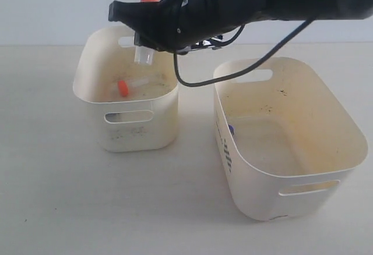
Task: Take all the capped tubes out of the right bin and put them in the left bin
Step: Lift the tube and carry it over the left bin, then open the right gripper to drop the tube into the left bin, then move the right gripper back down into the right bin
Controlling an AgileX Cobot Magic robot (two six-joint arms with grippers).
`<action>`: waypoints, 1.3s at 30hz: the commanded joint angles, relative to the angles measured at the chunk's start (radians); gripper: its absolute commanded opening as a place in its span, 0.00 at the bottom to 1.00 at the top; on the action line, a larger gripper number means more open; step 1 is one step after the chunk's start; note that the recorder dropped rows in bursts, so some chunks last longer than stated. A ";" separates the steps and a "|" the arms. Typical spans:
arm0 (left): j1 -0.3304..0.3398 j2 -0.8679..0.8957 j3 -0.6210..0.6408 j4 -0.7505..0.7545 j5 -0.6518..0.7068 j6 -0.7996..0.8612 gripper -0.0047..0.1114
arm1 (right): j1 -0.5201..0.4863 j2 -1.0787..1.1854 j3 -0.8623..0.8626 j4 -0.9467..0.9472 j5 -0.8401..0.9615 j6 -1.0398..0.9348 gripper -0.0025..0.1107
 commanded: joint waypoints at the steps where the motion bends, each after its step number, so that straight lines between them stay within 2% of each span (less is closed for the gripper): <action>1: -0.001 0.004 -0.004 -0.003 -0.005 -0.001 0.08 | 0.002 0.070 -0.071 0.002 0.057 -0.037 0.27; 5: -0.001 0.004 -0.004 -0.003 -0.005 -0.001 0.08 | 0.002 0.077 -0.078 0.002 0.048 -0.083 0.68; 6: -0.001 0.004 -0.004 -0.003 -0.005 -0.001 0.08 | 0.002 0.074 -0.079 0.002 0.048 -0.091 0.72; 7: -0.001 0.004 -0.004 -0.003 -0.005 -0.001 0.08 | 0.002 0.072 -0.088 0.002 0.065 -0.093 0.72; 9: -0.001 0.004 -0.004 -0.003 -0.005 -0.001 0.08 | 0.000 0.070 -0.115 0.000 0.121 -0.093 0.65; 11: -0.001 0.004 -0.004 -0.003 -0.005 -0.001 0.08 | -0.002 0.058 -0.150 0.000 0.183 -0.098 0.53; 14: -0.001 0.004 -0.004 -0.003 -0.005 -0.001 0.08 | -0.009 0.014 -0.197 -0.008 0.288 -0.100 0.24; 15: -0.001 0.004 -0.004 -0.003 -0.005 -0.001 0.08 | -0.017 -0.008 -0.201 -0.010 0.314 -0.109 0.10; 16: -0.001 0.004 -0.004 -0.003 -0.005 -0.001 0.08 | -0.030 -0.030 -0.201 -0.001 0.337 -0.109 0.03; 24: -0.001 0.004 -0.004 -0.003 -0.005 -0.001 0.08 | -0.213 -0.114 -0.199 0.068 0.663 -0.203 0.02; 27: -0.001 0.004 -0.004 -0.003 -0.005 -0.001 0.08 | -0.253 -0.114 -0.182 0.092 0.755 -0.248 0.02; 34: -0.001 0.004 -0.004 -0.003 -0.005 -0.001 0.08 | -0.356 -0.114 -0.104 0.226 0.832 -0.423 0.02; 39: -0.001 0.004 -0.004 -0.003 -0.005 -0.001 0.08 | -0.399 -0.114 -0.027 0.242 0.845 -0.493 0.02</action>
